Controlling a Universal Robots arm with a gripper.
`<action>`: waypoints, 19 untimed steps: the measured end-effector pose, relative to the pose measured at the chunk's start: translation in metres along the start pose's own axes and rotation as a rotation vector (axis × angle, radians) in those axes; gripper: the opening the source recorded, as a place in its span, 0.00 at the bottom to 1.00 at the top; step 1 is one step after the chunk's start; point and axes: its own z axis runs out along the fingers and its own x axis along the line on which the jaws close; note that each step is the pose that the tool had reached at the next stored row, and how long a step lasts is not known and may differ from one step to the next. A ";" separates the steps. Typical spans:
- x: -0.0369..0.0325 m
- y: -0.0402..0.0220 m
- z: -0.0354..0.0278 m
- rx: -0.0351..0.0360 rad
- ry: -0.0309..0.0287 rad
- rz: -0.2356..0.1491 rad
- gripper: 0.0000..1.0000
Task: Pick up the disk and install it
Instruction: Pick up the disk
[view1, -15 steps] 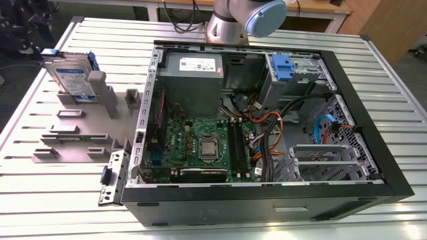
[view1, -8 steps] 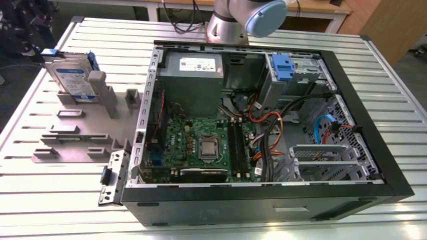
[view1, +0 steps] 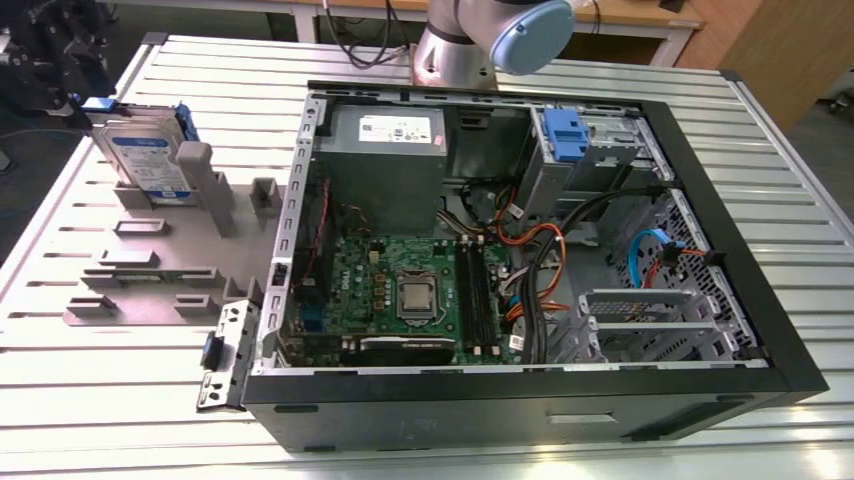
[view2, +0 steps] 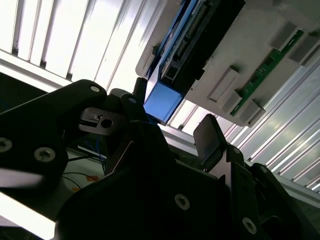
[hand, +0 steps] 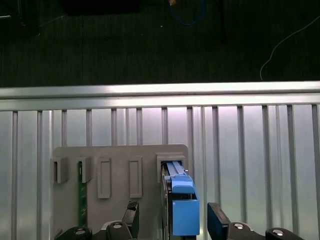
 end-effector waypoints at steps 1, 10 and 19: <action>0.0000 0.0000 0.0008 0.0001 0.0001 0.000 0.65; 0.0000 -0.0001 0.0068 0.0012 0.0008 -0.001 0.65; 0.0001 -0.0002 0.0125 0.0012 0.0009 -0.005 0.57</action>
